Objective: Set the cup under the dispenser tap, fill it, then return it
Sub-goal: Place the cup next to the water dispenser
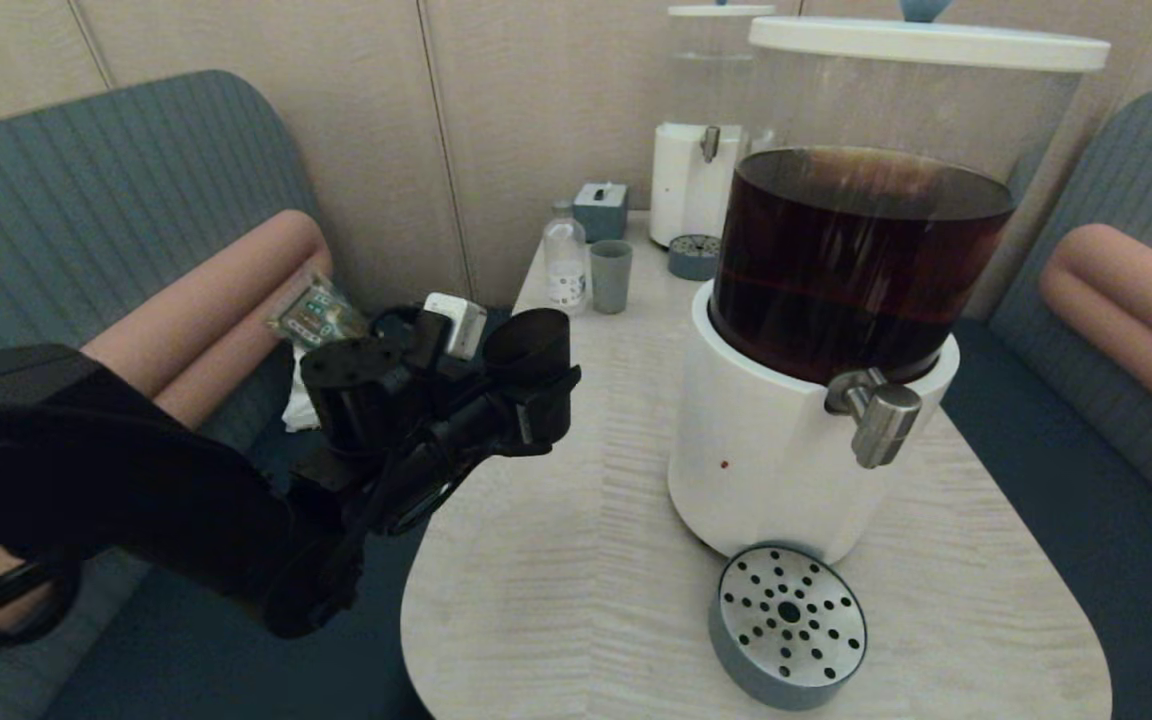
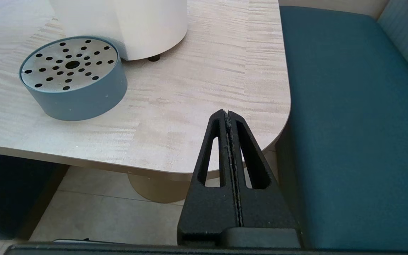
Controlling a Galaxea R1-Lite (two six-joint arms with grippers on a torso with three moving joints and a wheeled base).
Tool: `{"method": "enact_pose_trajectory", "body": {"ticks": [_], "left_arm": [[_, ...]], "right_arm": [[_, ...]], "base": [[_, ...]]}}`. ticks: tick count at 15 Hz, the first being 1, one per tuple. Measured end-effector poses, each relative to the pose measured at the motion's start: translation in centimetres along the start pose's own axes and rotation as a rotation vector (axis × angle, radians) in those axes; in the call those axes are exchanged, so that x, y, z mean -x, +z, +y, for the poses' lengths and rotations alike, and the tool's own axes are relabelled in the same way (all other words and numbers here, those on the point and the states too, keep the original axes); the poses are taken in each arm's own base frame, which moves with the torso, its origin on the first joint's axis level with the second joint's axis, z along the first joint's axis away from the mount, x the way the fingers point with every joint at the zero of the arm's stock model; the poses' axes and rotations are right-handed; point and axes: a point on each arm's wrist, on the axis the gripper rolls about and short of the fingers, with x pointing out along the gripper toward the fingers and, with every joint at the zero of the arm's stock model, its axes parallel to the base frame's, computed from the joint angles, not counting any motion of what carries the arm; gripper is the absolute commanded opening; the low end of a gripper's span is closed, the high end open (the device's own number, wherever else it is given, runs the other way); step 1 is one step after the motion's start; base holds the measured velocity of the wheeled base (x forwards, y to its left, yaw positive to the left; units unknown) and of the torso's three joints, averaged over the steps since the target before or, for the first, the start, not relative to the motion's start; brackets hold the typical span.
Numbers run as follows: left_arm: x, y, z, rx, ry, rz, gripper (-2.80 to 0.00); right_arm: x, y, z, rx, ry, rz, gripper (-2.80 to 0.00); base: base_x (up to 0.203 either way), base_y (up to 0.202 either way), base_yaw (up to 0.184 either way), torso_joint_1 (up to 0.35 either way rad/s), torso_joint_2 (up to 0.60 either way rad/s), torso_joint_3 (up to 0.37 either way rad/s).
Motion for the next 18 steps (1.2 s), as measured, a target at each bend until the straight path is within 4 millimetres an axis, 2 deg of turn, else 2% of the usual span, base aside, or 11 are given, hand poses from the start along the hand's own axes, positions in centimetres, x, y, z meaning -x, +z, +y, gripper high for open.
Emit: {"method": "enact_pose_trajectory", "body": {"ticks": [3,7,12,18], "left_arm": [[-2.1,-1.9,0.9,0.021,0.014,0.014,-2.80],[-3.8,-4.6,2.8,0.023,0.068,0.041,-2.80],[-5.0,-7.0,5.2,0.023,0.120,0.060,-2.80],[-5.5,-8.5,5.9,0.025,0.131,0.080,-2.80]], "right_arm": [[0.0,0.0,0.0,0.000,0.000,0.000,-2.80],[0.0,0.0,0.0,0.000,0.000,0.000,-2.80],[0.0,0.0,0.0,0.000,0.000,0.000,-2.80],[0.0,0.0,0.0,0.000,0.000,0.000,-2.80]], "base": [[0.000,0.000,0.000,0.000,0.00,0.000],[0.000,0.000,0.000,0.000,0.00,0.000],[0.000,0.000,0.000,0.000,0.00,0.000],[0.000,0.000,0.000,0.000,0.00,0.000]]}}
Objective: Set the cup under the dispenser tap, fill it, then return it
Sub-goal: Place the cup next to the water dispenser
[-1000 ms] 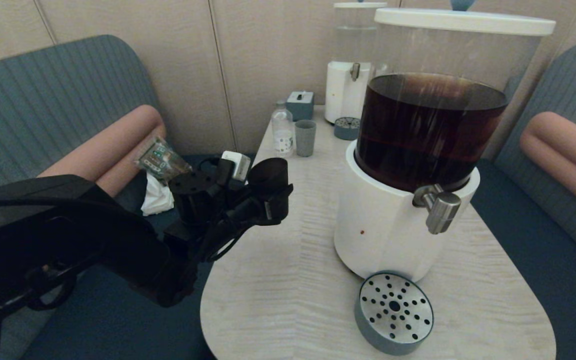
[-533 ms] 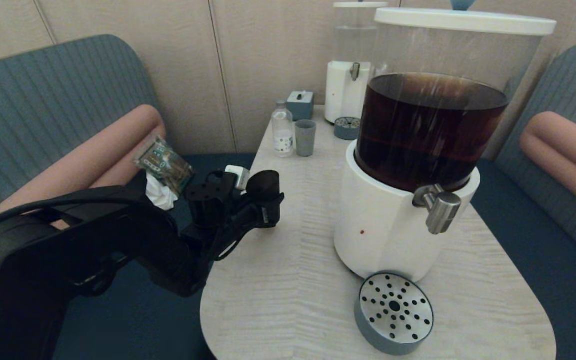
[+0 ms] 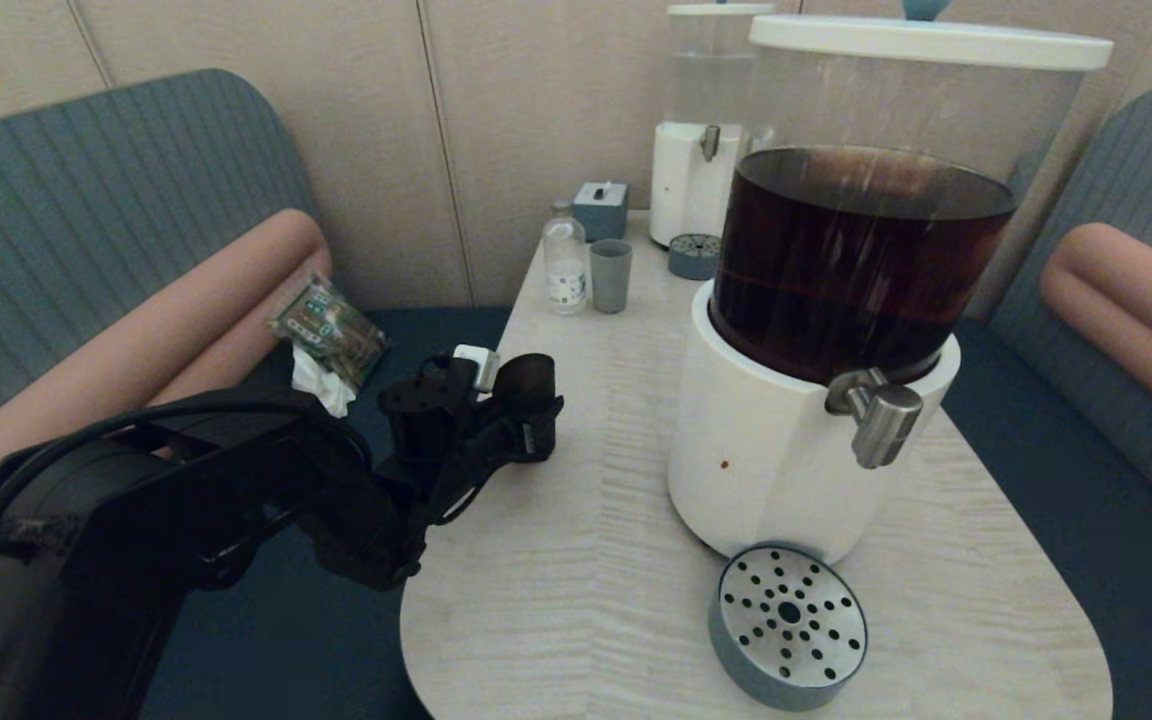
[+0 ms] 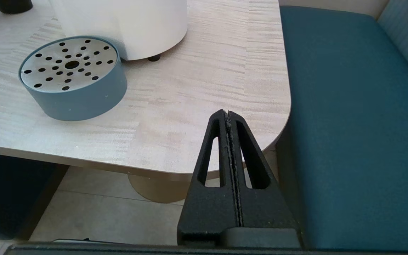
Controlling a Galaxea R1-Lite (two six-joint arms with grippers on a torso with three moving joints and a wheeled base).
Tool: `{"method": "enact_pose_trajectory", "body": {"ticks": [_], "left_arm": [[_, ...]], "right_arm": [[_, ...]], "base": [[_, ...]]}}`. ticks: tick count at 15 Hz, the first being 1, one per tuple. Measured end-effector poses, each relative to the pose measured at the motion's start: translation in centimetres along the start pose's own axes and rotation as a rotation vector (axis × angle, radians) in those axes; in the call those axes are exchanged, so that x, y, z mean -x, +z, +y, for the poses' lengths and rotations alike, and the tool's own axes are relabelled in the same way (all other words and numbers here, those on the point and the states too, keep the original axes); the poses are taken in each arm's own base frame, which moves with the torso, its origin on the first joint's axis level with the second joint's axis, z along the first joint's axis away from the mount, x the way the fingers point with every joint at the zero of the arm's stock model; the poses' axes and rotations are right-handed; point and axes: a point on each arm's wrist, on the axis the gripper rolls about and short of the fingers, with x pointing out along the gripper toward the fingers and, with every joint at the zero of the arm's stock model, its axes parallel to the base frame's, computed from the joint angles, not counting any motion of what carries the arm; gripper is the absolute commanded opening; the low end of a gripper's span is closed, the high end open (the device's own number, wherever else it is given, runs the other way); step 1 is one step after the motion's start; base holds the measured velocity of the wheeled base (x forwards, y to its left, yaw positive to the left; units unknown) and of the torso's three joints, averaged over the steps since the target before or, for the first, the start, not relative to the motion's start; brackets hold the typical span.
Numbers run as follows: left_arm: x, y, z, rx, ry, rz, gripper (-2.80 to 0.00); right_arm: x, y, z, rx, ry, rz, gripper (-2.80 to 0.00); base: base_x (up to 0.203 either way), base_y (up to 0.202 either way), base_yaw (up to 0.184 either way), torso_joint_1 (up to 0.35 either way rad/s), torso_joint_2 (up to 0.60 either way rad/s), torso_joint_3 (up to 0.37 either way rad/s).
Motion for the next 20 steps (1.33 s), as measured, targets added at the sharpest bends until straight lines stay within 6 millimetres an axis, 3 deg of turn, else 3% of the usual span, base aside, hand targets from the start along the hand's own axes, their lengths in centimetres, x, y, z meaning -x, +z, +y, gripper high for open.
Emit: {"method": "enact_pose_trajectory", "body": {"ticks": [12,13,14,20], "left_arm": [[0.02,-0.36,-0.07,-0.006,-0.002,0.001,-2.80],[0.05,-0.33,-0.07,-0.008,-0.003,0.001,-2.10],[0.07,-0.34,-0.08,-0.009,-0.004,0.003,0.00],[0.09,0.05,-0.24,-0.011,0.004,-0.025,0.00]], "right_arm": [[0.00,0.00,0.00,0.000,0.000,0.000,-2.80],[0.00,0.00,0.00,0.000,0.000,0.000,-2.80],[0.00,0.00,0.00,0.000,0.000,0.000,-2.80],[0.00,0.00,0.00,0.000,0.000,0.000,-2.80]], "base": [[0.000,0.000,0.000,0.000,0.00,0.000],[0.000,0.000,0.000,0.000,0.00,0.000],[0.000,0.000,0.000,0.000,0.00,0.000],[0.000,0.000,0.000,0.000,0.00,0.000]]}}
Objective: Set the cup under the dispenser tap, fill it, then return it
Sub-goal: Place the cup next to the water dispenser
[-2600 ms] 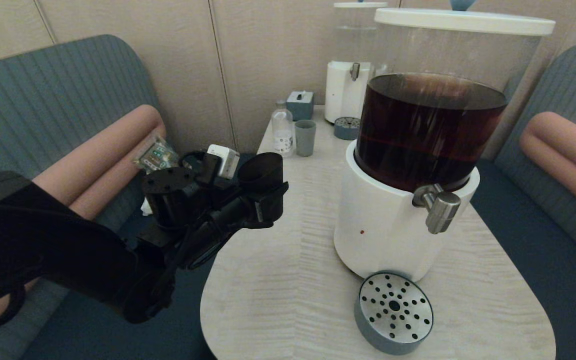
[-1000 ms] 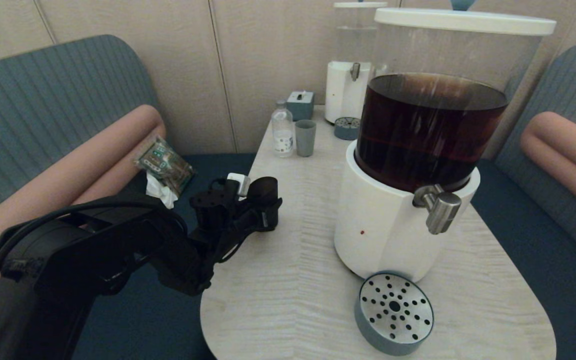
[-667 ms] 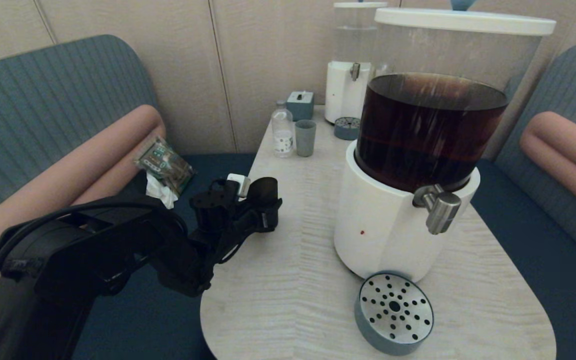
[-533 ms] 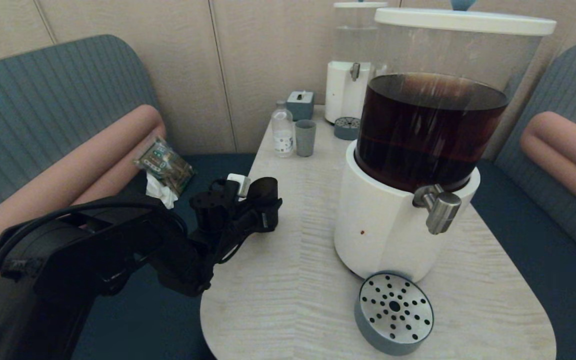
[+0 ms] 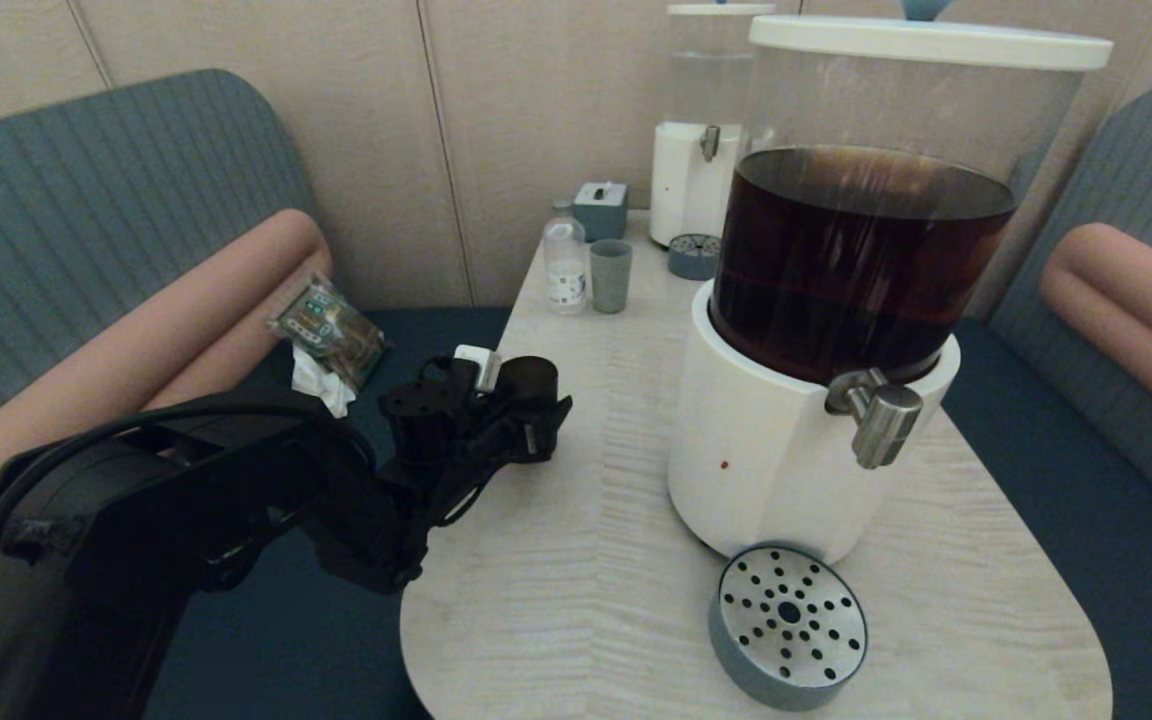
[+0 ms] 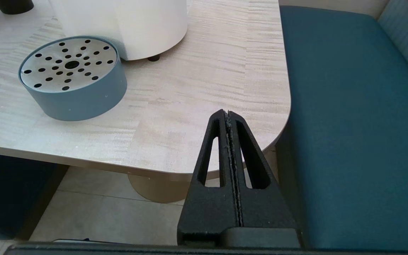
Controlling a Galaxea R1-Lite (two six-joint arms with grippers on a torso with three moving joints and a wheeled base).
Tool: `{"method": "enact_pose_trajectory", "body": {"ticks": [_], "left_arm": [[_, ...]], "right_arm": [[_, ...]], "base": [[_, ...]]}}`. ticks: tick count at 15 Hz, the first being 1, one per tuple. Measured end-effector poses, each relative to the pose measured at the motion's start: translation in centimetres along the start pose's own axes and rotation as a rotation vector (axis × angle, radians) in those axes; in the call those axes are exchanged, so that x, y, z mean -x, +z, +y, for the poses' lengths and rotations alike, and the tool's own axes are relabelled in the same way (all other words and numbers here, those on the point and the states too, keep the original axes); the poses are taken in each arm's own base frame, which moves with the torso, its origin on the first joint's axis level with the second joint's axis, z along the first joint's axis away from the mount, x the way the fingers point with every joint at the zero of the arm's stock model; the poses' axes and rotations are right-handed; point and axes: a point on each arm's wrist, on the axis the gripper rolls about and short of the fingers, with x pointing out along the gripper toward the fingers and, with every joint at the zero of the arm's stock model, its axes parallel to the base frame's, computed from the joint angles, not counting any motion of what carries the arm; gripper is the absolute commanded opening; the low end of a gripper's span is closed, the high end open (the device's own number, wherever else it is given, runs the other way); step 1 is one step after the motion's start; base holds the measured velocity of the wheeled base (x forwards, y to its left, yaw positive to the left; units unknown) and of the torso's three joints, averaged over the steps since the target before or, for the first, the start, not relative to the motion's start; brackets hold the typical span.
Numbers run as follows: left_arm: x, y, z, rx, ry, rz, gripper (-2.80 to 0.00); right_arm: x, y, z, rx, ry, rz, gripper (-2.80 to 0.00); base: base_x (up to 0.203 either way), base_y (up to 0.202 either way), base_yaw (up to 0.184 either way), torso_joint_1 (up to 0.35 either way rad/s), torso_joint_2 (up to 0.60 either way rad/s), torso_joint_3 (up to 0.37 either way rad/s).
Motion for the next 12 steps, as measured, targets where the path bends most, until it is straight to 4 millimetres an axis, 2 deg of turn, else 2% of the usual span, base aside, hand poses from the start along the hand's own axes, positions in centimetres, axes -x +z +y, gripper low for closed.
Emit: {"method": "enact_pose_trajectory", "body": {"ticks": [3,6,9,12], "left_arm": [[0.5,0.4,-0.1,-0.004,0.012,-0.015,0.00],[1.9,1.1,-0.4,-0.011,0.016,-0.015,0.00],[4.4,2.7,-1.0,-0.026,0.012,-0.004,0.00],[7.5,5.3,-1.8,-0.033,-0.001,-0.019,0.00]], "right_arm": [[0.0,0.0,0.0,0.000,0.000,0.000,-2.80],[0.0,0.0,0.0,0.000,0.000,0.000,-2.80],[0.0,0.0,0.0,0.000,0.000,0.000,-2.80],[0.0,0.0,0.0,0.000,0.000,0.000,-2.80]], "base": [[0.000,0.000,0.000,0.000,0.00,0.000],[0.000,0.000,0.000,0.000,0.00,0.000],[0.000,0.000,0.000,0.000,0.00,0.000],[0.000,0.000,0.000,0.000,0.00,0.000]]}}
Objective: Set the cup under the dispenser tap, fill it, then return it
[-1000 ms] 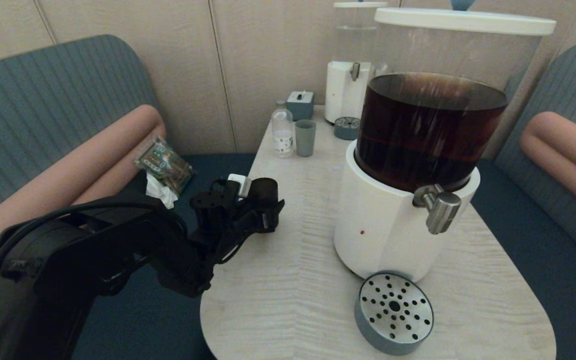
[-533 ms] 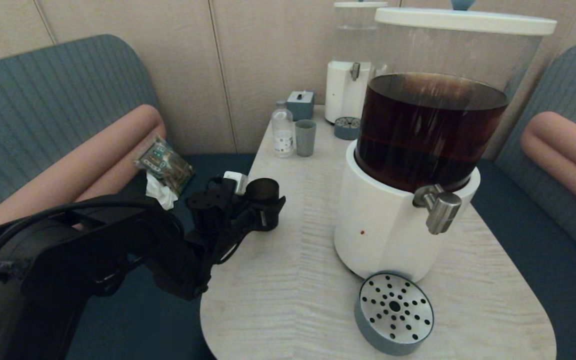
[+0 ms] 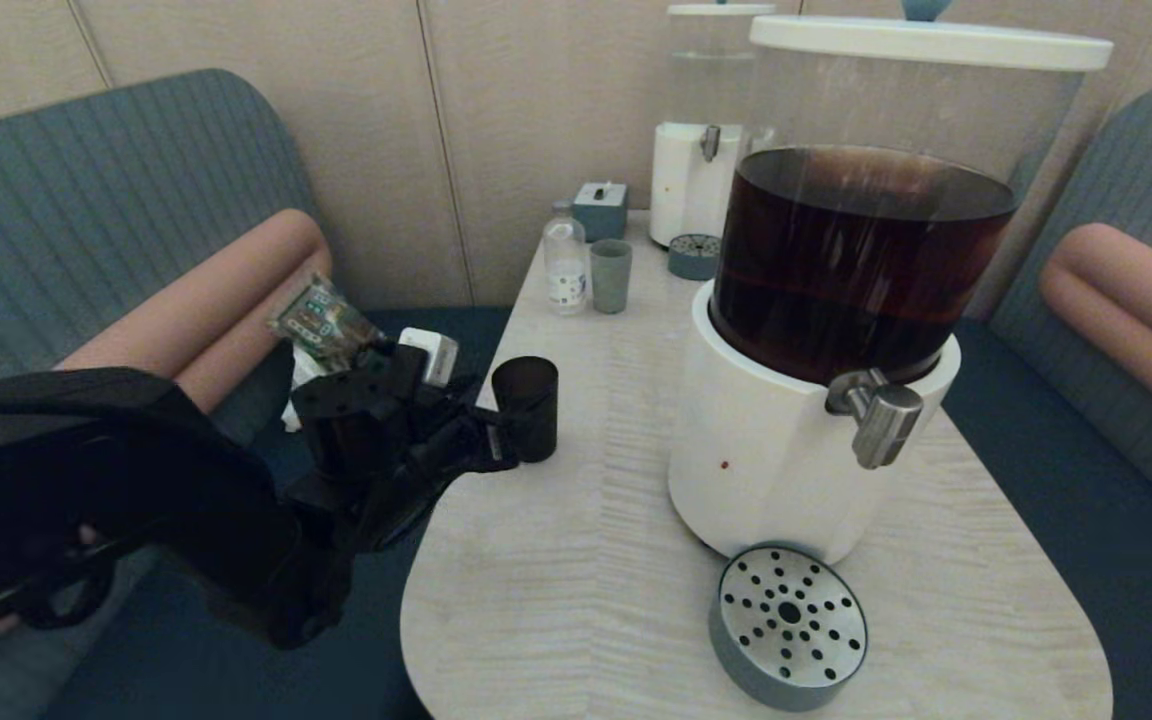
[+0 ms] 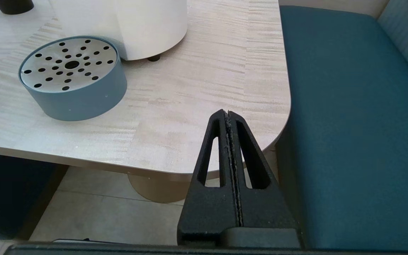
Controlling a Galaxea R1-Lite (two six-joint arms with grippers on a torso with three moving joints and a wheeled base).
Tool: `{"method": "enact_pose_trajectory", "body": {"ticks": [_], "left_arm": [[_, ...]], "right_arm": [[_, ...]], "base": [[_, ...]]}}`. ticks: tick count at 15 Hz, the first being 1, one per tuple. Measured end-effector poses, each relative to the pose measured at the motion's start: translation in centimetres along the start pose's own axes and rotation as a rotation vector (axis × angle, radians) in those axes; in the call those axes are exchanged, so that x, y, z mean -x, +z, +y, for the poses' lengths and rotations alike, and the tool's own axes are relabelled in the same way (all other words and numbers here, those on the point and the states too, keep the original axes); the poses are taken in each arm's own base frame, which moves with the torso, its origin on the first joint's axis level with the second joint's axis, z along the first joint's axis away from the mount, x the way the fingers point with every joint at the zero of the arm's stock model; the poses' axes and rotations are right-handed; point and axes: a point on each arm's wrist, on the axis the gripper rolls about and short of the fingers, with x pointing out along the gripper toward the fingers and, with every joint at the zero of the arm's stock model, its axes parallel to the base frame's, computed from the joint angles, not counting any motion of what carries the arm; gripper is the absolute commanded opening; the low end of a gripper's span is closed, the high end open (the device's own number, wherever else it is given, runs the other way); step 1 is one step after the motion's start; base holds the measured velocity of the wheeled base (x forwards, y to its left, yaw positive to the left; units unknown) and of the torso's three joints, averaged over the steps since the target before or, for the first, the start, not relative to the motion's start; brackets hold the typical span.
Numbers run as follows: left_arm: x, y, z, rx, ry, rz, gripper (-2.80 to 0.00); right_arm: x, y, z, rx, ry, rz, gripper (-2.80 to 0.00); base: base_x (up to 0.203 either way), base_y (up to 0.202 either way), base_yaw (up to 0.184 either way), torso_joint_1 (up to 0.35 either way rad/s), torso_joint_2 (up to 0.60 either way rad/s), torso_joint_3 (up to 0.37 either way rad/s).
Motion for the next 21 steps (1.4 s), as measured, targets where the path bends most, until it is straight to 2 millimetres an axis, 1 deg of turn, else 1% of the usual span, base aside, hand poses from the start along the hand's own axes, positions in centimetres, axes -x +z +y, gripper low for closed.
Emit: {"method": "enact_pose_trajectory", "body": {"ticks": [6,9,12,14,16,18,21], "left_arm": [[8.1,5.3,-1.2,-0.028,0.001,-0.055,0.00],[11.8,6.9,-1.4,-0.038,0.047,-0.076,0.00],[15.1,8.9,-1.5,-0.046,0.107,-0.137,0.00],[17.6,10.2,-1.2,-0.051,0.150,-0.170,0.00],[20.4,11.2,-0.7,-0.059,0.198,-0.187,0.00],[23.4,11.7,-0.5,-0.070,0.247,-0.201,0.00],[27.8,12.0,-0.9,-0.094,0.307,-0.254,0.00]], "right_arm": [[0.0,0.0,0.0,0.000,0.000,0.000,-2.80],[0.0,0.0,0.0,0.000,0.000,0.000,-2.80],[0.0,0.0,0.0,0.000,0.000,0.000,-2.80],[0.0,0.0,0.0,0.000,0.000,0.000,-2.80],[0.0,0.0,0.0,0.000,0.000,0.000,-2.80],[0.0,0.0,0.0,0.000,0.000,0.000,-2.80],[0.0,0.0,0.0,0.000,0.000,0.000,-2.80]], "base": [[0.000,0.000,0.000,0.000,0.00,0.000],[0.000,0.000,0.000,0.000,0.00,0.000],[0.000,0.000,0.000,0.000,0.00,0.000],[0.000,0.000,0.000,0.000,0.00,0.000],[0.000,0.000,0.000,0.000,0.00,0.000],[0.000,0.000,0.000,0.000,0.00,0.000],[0.000,0.000,0.000,0.000,0.00,0.000]]}}
